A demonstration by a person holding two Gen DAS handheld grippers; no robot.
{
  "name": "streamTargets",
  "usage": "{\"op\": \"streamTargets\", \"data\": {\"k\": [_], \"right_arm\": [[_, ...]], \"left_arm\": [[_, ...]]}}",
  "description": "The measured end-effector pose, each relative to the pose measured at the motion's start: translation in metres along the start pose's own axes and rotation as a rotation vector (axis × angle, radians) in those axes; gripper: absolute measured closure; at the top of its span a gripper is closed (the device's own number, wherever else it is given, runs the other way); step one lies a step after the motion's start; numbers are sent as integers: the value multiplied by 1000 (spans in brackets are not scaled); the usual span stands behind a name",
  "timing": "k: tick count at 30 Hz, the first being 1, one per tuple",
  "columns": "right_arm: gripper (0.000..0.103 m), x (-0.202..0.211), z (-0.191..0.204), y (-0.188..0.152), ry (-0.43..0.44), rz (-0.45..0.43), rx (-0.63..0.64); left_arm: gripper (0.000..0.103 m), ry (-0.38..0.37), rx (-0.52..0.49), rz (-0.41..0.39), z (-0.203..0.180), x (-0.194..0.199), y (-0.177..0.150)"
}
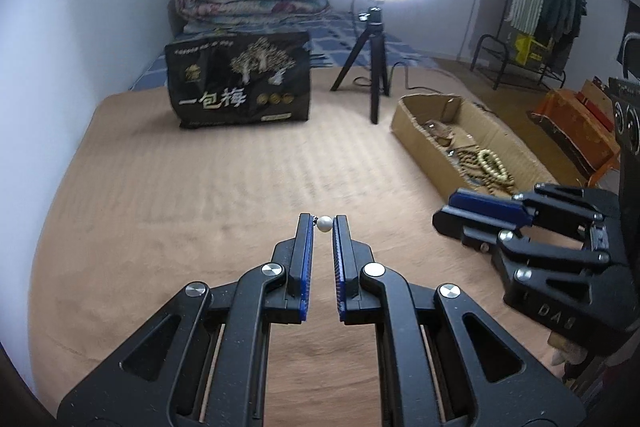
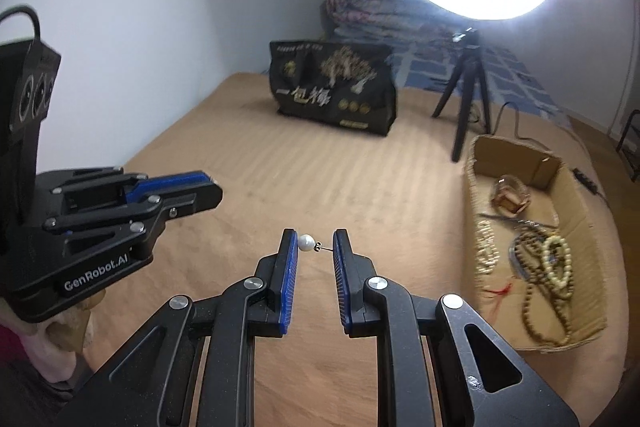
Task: Organize jewelry
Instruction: 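Carry both pearl earrings over the box and open both tools to release them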
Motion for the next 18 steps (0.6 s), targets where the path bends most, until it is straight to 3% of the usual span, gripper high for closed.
{"op": "streamTargets", "data": {"k": [18], "right_arm": [[87,67,-84,16,-109,-130,-127]], "left_arm": [[95,-88,-53,-27,-73,0,22]]}}
Point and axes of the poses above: each gripper's, at about its wrist camera, not at the fingertips, and x roughly against the way its jaws point, z to its left, y to its top, the point moved 2 cm from there along -x, roughly the way its jaws point, and after that the axes turned 4 degrees about y, right-handed, at the moved point
